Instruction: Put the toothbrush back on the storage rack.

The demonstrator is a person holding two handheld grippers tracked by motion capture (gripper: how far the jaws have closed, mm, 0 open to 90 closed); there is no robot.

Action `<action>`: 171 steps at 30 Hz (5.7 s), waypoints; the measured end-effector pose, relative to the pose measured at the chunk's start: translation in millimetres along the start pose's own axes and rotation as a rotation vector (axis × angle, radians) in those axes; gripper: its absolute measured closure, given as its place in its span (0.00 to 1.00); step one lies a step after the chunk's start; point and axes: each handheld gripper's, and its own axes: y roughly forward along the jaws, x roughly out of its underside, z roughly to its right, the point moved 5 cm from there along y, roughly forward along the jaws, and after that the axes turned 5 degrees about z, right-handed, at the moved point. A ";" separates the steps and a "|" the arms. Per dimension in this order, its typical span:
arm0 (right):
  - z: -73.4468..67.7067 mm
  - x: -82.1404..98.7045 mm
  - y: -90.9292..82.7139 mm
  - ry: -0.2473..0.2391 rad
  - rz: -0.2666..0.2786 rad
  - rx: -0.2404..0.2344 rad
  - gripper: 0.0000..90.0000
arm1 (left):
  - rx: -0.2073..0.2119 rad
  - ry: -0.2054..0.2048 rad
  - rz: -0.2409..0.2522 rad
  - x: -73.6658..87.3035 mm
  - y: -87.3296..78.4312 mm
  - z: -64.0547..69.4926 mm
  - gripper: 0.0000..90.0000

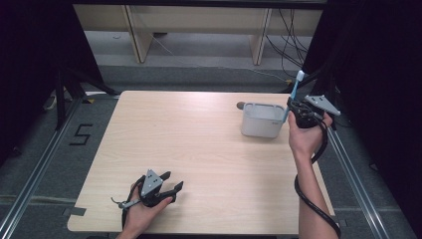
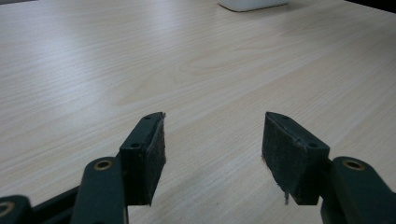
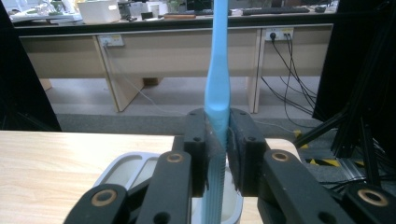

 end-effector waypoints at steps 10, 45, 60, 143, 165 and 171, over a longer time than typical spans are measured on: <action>0.6 0.0 8.1 -0.014 0.027 0.007 0.88 | 0.002 -0.001 0.000 0.0 0.0 0.0 0.43; 6.7 8.1 31.3 -0.014 0.026 0.025 0.87 | 0.002 -0.001 0.000 0.0 0.0 0.0 0.43; 8.0 18.9 37.6 -0.012 0.017 0.046 0.87 | 0.004 -0.006 0.001 0.0 -0.2 -0.3 0.43; 14.0 72.8 39.5 -0.045 -0.074 0.052 0.87 | 0.011 -0.001 -0.003 0.3 -0.4 0.8 0.43; 12.5 77.1 40.5 -0.070 -0.087 0.046 0.86 | 0.011 -0.001 -0.006 0.3 -0.1 0.8 0.43; 12.7 77.0 40.6 -0.088 -0.080 0.043 0.86 | 0.010 0.001 -0.006 0.3 0.0 1.0 0.43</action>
